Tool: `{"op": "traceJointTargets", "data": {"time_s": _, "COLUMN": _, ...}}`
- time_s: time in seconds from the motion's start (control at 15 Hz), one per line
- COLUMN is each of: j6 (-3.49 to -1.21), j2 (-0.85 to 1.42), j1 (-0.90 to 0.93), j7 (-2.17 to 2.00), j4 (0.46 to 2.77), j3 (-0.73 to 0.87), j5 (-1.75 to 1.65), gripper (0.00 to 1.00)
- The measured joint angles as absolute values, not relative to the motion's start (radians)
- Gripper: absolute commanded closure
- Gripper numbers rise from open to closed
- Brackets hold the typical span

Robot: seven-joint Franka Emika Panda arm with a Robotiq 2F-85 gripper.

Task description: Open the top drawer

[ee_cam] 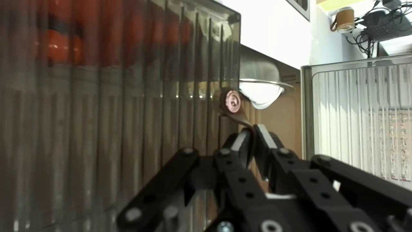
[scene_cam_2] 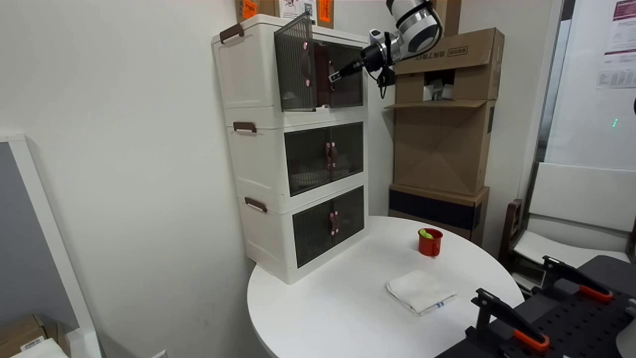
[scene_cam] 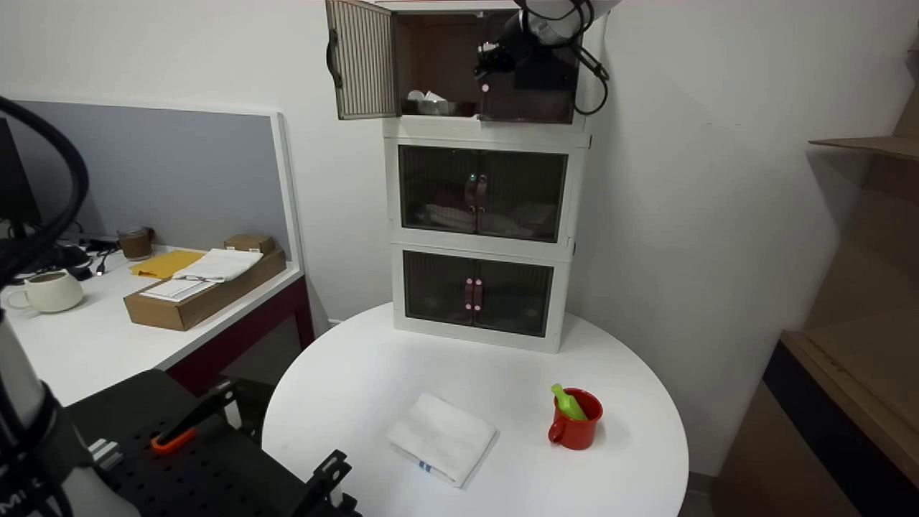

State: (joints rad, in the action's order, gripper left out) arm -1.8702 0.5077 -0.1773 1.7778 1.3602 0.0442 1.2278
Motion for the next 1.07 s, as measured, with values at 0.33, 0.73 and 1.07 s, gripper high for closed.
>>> {"op": "traceJointTargets", "data": {"time_s": 0.33, "j6": -1.871, "j2": 0.404, "j1": -0.200, "j7": 1.782, "j4": 1.509, "j3": 0.051, "j5": 1.228, "gripper": 0.65}}
{"op": "traceJointTargets", "data": {"time_s": 0.73, "j6": -1.932, "j2": 0.277, "j1": -0.193, "j7": 1.803, "j4": 1.698, "j3": 0.059, "j5": 1.227, "gripper": 0.21}}
{"op": "traceJointTargets", "data": {"time_s": 1.07, "j6": -2.065, "j2": 0.170, "j1": -0.160, "j7": 1.890, "j4": 1.810, "j3": 0.059, "j5": 1.221, "gripper": 0.00}}
